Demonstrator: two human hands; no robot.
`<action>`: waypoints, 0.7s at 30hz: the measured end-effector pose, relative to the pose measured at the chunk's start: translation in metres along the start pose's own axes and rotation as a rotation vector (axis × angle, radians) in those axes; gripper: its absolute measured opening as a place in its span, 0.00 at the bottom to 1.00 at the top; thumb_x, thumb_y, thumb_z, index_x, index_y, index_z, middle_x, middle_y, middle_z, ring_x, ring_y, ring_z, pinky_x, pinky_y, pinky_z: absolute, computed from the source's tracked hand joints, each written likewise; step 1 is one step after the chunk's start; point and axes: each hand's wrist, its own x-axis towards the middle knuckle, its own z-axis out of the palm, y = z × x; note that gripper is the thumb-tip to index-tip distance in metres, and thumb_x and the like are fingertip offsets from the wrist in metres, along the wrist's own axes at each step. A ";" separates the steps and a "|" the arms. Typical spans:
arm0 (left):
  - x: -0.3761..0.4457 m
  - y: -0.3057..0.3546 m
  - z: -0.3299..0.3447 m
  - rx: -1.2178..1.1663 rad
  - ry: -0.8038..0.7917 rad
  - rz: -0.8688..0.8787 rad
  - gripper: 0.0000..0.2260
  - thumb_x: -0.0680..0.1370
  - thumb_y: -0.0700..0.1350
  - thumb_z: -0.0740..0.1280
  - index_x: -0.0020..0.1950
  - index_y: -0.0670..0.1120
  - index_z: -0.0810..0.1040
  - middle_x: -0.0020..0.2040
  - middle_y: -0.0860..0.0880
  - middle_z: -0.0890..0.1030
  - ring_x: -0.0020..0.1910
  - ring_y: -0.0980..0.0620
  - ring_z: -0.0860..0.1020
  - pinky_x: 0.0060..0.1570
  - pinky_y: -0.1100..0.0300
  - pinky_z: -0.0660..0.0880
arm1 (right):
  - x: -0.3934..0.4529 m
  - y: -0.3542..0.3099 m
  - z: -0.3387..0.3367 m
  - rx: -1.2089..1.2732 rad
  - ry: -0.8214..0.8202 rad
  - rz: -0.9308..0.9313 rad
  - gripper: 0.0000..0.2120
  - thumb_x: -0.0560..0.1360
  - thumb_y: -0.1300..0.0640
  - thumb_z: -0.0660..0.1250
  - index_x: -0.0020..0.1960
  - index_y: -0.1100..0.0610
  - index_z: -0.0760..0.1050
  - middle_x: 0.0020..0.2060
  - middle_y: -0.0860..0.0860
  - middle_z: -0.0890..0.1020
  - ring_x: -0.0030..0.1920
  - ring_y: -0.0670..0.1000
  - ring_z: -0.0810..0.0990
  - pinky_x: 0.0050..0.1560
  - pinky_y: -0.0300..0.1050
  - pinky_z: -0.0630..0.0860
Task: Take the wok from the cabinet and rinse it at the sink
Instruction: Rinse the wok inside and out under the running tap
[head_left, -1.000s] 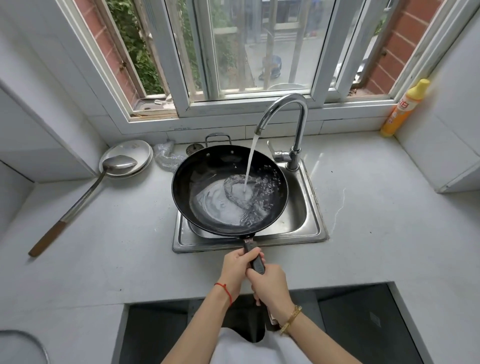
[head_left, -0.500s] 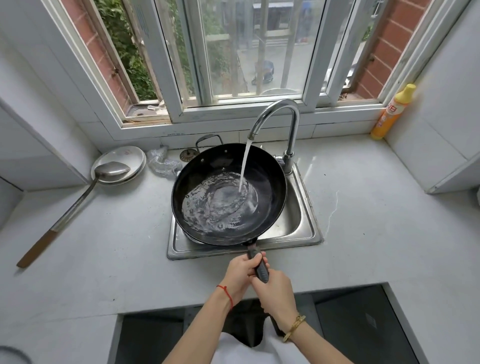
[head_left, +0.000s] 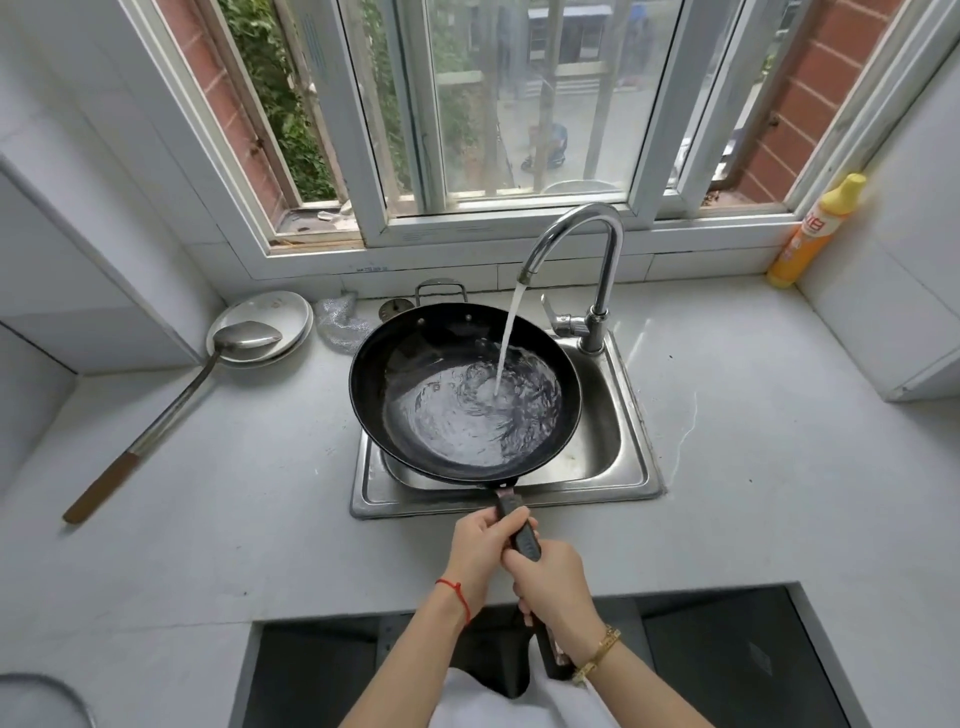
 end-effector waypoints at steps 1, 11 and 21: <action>0.000 0.001 0.000 -0.016 -0.012 -0.013 0.06 0.76 0.39 0.70 0.43 0.37 0.81 0.36 0.43 0.82 0.36 0.50 0.80 0.41 0.59 0.78 | 0.000 0.000 0.000 -0.019 0.010 -0.008 0.09 0.74 0.60 0.65 0.34 0.59 0.74 0.25 0.54 0.74 0.20 0.50 0.72 0.22 0.40 0.70; 0.001 0.001 0.009 -0.171 -0.140 -0.145 0.06 0.79 0.35 0.64 0.54 0.34 0.78 0.41 0.44 0.81 0.37 0.51 0.81 0.41 0.61 0.80 | 0.000 0.009 -0.010 -0.253 0.105 -0.105 0.16 0.73 0.58 0.66 0.28 0.52 0.70 0.22 0.48 0.73 0.20 0.45 0.72 0.20 0.34 0.66; 0.006 -0.002 0.008 -0.060 -0.039 -0.065 0.03 0.77 0.34 0.68 0.45 0.36 0.80 0.38 0.43 0.83 0.35 0.51 0.82 0.40 0.61 0.81 | 0.009 0.012 -0.015 -0.084 -0.001 -0.076 0.15 0.74 0.61 0.66 0.29 0.55 0.70 0.22 0.51 0.72 0.18 0.48 0.70 0.21 0.39 0.67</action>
